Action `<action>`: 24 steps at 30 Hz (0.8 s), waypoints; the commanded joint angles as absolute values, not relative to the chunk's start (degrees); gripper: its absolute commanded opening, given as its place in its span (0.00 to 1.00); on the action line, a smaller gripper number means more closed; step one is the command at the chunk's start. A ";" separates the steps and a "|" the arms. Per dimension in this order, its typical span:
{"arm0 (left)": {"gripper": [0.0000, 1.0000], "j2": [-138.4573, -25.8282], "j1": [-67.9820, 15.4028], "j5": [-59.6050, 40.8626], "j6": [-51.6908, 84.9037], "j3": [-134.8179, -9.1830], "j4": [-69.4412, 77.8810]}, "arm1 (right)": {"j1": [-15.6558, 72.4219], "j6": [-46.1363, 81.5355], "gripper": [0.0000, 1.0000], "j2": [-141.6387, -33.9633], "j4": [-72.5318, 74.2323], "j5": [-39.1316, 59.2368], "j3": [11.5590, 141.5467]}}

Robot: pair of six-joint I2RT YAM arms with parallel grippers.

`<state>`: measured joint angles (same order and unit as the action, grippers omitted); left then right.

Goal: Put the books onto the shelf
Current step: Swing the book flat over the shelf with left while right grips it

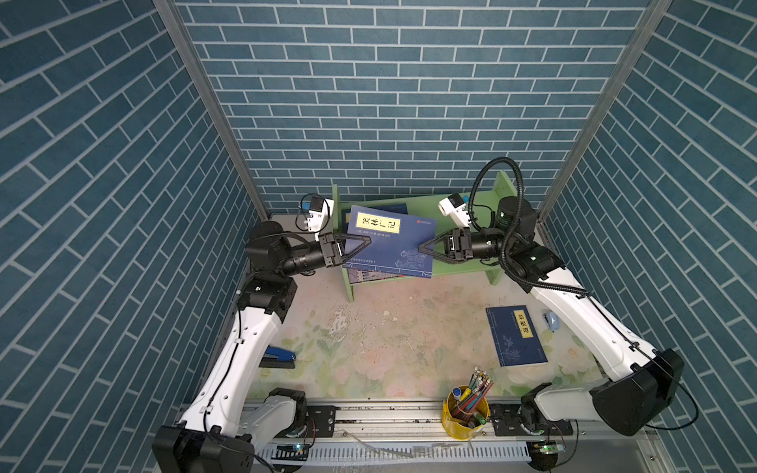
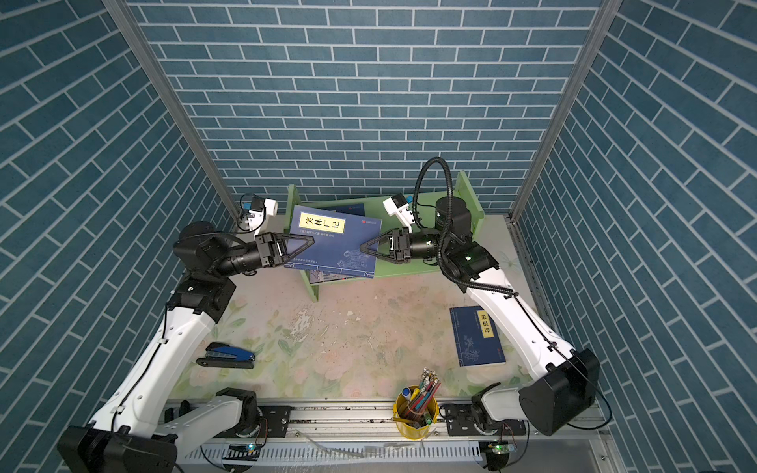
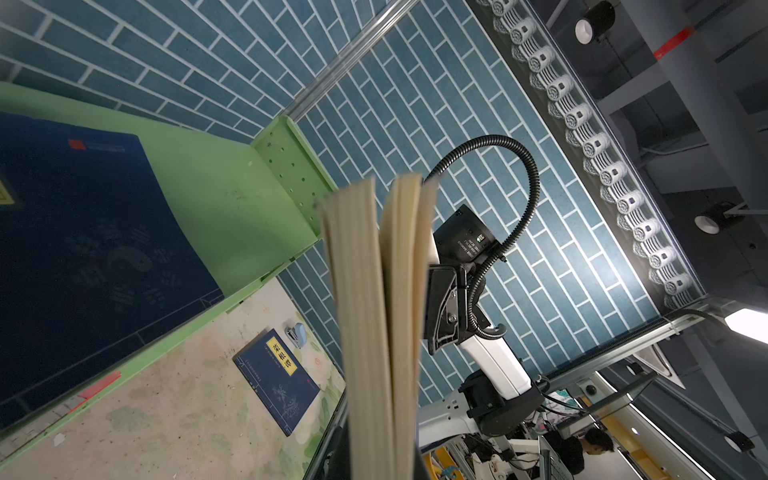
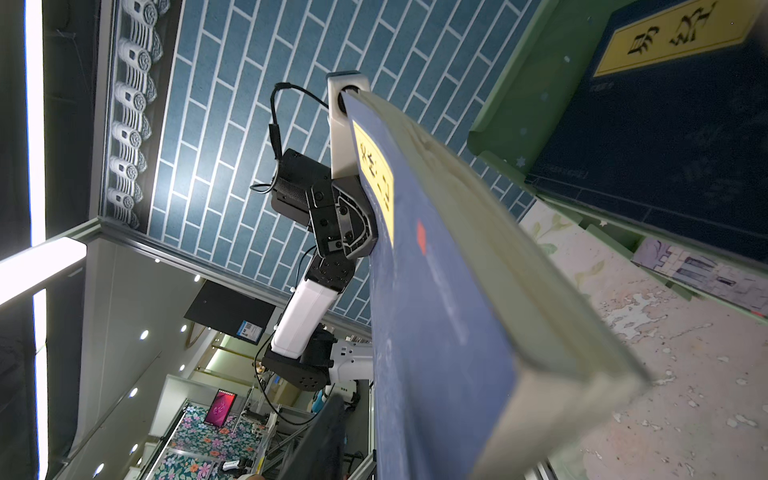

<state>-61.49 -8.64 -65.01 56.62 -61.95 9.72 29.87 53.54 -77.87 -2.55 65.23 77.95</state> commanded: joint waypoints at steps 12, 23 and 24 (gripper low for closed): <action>0.00 -65.02 -8.52 -57.30 62.78 -66.38 20.17 | 28.04 63.33 0.49 -76.61 16.34 60.15 70.22; 0.00 -64.34 -8.48 -56.56 62.77 -64.43 20.35 | 28.12 74.47 0.50 -78.55 34.33 56.74 66.34; 0.00 -64.43 -8.44 -56.36 62.84 -64.34 20.27 | 28.12 75.43 0.50 -78.66 35.83 56.66 66.11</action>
<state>-65.58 -8.60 -57.01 62.59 -64.62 16.80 28.16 70.19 -78.26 26.96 58.11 66.78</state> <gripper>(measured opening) 0.124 0.502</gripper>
